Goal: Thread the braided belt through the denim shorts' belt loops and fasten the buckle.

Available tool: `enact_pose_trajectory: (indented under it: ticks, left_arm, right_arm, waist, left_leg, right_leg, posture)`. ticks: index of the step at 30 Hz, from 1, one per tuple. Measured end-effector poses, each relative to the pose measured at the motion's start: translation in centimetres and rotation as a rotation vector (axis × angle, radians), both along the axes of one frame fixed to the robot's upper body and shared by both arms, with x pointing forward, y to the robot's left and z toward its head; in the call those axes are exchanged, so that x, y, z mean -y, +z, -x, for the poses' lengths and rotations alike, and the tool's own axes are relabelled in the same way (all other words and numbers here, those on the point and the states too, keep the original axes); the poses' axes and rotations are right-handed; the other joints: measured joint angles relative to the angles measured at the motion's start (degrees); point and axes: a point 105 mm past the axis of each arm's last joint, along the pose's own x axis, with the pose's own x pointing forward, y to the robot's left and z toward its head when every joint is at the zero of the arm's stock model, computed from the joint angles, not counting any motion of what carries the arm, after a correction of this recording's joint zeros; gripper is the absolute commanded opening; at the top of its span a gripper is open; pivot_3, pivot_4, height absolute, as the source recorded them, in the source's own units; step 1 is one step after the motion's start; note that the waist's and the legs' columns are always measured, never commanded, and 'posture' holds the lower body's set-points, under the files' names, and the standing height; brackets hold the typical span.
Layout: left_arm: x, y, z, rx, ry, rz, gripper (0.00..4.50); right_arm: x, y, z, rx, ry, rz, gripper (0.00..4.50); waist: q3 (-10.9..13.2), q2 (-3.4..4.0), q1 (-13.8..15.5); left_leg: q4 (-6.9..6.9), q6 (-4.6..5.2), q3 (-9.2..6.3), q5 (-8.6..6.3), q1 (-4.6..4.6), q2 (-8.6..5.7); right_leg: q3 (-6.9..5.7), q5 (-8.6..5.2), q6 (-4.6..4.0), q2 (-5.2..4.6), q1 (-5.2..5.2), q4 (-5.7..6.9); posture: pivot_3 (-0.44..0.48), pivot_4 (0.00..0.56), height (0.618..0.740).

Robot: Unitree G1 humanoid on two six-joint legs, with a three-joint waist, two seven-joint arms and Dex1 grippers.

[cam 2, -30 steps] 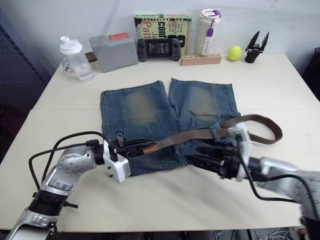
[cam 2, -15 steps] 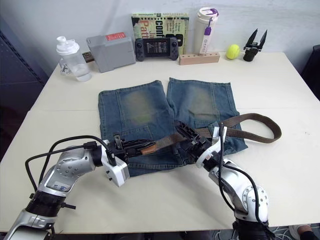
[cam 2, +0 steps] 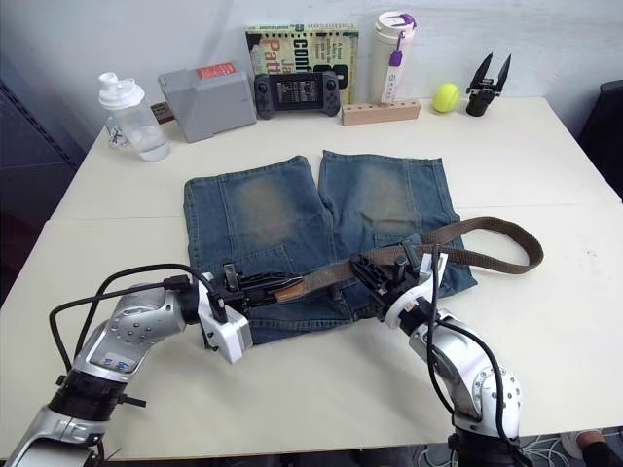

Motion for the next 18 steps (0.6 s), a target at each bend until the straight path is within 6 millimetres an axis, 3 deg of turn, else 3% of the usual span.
enact_pose_trajectory:
  ticks: [2,4,6,9,13,18]
  left_arm:
    - [-0.2,0.0,-0.2,-0.088,0.023,0.050,2.03]
    - [-0.6,-0.3,-0.3,-0.194,0.049,0.102,2.58]
    - [-1.5,-0.9,-0.1,-0.414,0.082,0.196,2.58]
    - [-3.0,-1.2,0.2,-0.601,0.133,0.265,2.58]
    - [-4.4,-2.7,1.9,-0.968,0.177,0.400,2.58]
    - [-4.2,-1.9,3.8,-1.173,0.097,0.503,2.58]
  right_arm:
    - [0.1,0.2,-0.1,0.006,-0.001,0.005,0.00]
    - [0.4,0.4,-0.2,0.016,-0.008,0.013,0.00]
    - [2.0,0.8,-0.5,0.050,-0.049,0.049,0.00]
    - [3.9,1.1,-1.2,0.079,-0.110,0.083,0.00]
    - [6.8,1.1,-2.5,0.119,-0.220,0.145,0.00]
    - [7.3,0.7,-2.9,0.153,-0.245,0.191,0.00]
  waist:
    - [0.01,0.01,-0.08]
    - [0.02,0.04,-0.14]
    - [0.04,0.06,-0.08]
    - [0.04,0.06,-0.14]
    - [0.07,0.12,0.00]
    - [0.08,0.14,-0.02]
  left_leg:
    - [-0.01,0.02,-0.02,-0.01,0.01,0.01]
    - [0.00,0.03,-0.05,-0.02,0.00,0.02]
    - [0.03,0.08,-0.05,-0.05,-0.07,0.05]
    - [0.04,0.08,-0.03,-0.05,-0.08,0.05]
    - [0.04,0.08,-0.01,-0.06,-0.11,0.04]
    - [0.06,0.07,0.02,-0.06,-0.13,-0.02]
  right_leg:
    - [0.05,0.00,0.00,0.00,-0.03,0.02]
    - [0.08,0.00,0.00,0.00,-0.08,0.02]
    - [0.13,0.00,0.00,-0.05,-0.17,0.05]
    - [0.16,0.00,0.00,-0.04,-0.19,0.07]
    - [0.21,0.00,0.00,-0.03,-0.24,0.08]
    - [0.23,0.00,0.00,-0.01,-0.27,0.10]
  posture:
    - [0.000,0.150,0.720]
    - [0.000,0.150,0.720]
    - [0.000,0.150,0.720]
    - [0.000,0.150,0.720]
    - [0.000,0.150,0.720]
    - [0.000,0.150,0.720]
